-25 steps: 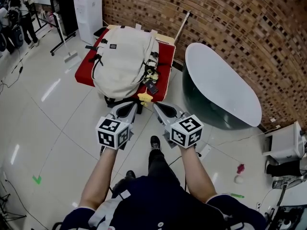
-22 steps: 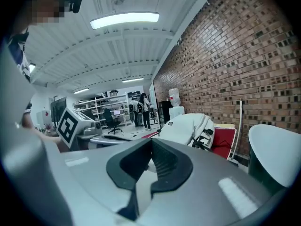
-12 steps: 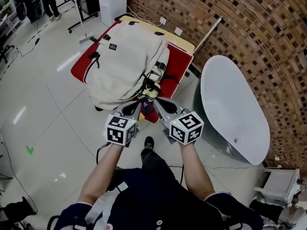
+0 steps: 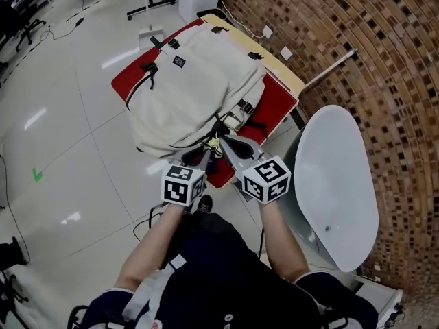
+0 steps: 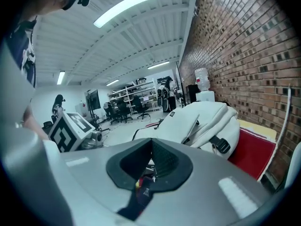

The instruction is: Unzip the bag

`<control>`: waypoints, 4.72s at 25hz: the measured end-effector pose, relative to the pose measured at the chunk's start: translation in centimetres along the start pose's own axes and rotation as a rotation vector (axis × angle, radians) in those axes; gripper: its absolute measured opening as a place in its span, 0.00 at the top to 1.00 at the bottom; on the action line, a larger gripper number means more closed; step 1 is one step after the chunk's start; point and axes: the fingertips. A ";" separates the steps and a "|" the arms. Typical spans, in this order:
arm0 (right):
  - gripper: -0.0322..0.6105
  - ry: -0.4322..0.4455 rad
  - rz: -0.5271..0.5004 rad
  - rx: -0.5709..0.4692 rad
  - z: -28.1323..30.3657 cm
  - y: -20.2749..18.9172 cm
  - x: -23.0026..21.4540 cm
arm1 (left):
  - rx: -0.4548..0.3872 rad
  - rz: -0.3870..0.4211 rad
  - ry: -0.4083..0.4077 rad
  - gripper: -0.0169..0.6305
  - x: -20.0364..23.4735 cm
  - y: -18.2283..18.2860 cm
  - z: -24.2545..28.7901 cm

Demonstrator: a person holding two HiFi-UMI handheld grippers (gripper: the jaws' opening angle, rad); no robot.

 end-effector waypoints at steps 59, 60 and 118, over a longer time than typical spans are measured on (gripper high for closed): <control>0.95 0.460 -0.640 0.305 9.9 -4.7 -2.7 | 0.098 -0.272 0.413 0.92 3.4 -2.3 0.7; 0.95 0.450 -0.650 0.317 10.0 -4.9 -2.7 | 0.102 -0.267 0.406 0.92 3.3 -2.2 0.5; 0.89 0.258 -0.737 0.493 9.9 -10.7 4.6 | 0.230 0.105 0.130 0.94 12.8 -3.0 -8.4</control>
Point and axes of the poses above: the fingertips, and each gripper's own axes: z forward along the fingers, x to its left, y out of its top, and after that the axes turned 5 degrees about z, right-handed
